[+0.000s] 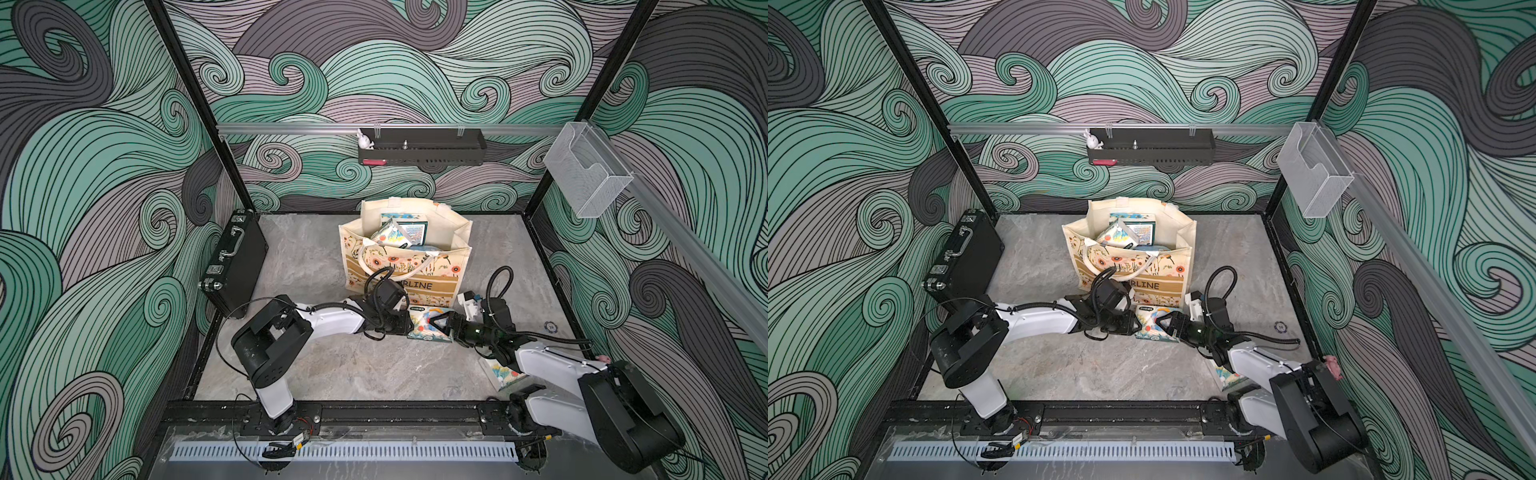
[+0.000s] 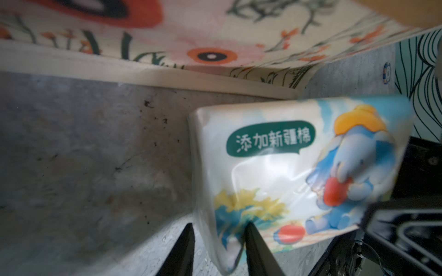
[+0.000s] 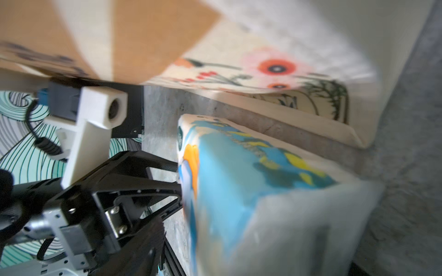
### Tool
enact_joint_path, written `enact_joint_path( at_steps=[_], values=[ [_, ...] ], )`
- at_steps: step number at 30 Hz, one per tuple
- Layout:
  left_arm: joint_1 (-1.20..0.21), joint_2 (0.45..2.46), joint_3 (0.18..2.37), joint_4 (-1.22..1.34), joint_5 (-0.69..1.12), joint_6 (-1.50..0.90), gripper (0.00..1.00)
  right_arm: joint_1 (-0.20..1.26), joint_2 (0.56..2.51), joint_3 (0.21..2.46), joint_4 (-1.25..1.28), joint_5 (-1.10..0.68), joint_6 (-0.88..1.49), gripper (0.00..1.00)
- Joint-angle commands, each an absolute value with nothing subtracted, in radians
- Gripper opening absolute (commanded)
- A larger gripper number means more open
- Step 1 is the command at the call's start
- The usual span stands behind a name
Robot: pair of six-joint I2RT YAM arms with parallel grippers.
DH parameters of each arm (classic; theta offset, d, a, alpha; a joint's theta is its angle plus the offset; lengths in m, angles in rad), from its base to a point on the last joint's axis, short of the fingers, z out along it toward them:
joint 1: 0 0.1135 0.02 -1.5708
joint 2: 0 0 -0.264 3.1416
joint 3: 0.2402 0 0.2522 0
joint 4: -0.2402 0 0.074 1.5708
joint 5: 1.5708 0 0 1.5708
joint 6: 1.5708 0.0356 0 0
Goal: Put tissues into the canvas bag
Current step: Pick up the pack of facial tissues from the center of the board.
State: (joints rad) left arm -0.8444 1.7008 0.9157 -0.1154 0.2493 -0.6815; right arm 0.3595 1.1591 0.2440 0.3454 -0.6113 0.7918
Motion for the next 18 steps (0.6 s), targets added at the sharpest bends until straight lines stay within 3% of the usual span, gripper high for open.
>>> enact_joint_path(
  at_steps=[1, 5, 9, 18],
  values=[
    [-0.845, 1.647, 0.903, -0.211, 0.235, -0.673, 0.46, 0.368, 1.04, 0.25, 0.332, -0.736, 0.74, 0.7],
    [-0.845, 1.558, 0.93, -0.268, 0.224, -0.656, 0.58, 0.368, 0.788, 0.286, 0.061, -0.737, 0.613, 0.59],
    [-0.845, 1.445, 0.968, -0.348, 0.206, -0.632, 0.6, 0.368, 0.612, 0.353, -0.145, -0.707, 0.542, 0.53],
    [-0.834, 1.029, 1.015, -0.619, -0.03, -0.544, 0.66, 0.368, 0.644, 0.644, -0.21, -0.76, 0.518, 0.53]
  ],
)
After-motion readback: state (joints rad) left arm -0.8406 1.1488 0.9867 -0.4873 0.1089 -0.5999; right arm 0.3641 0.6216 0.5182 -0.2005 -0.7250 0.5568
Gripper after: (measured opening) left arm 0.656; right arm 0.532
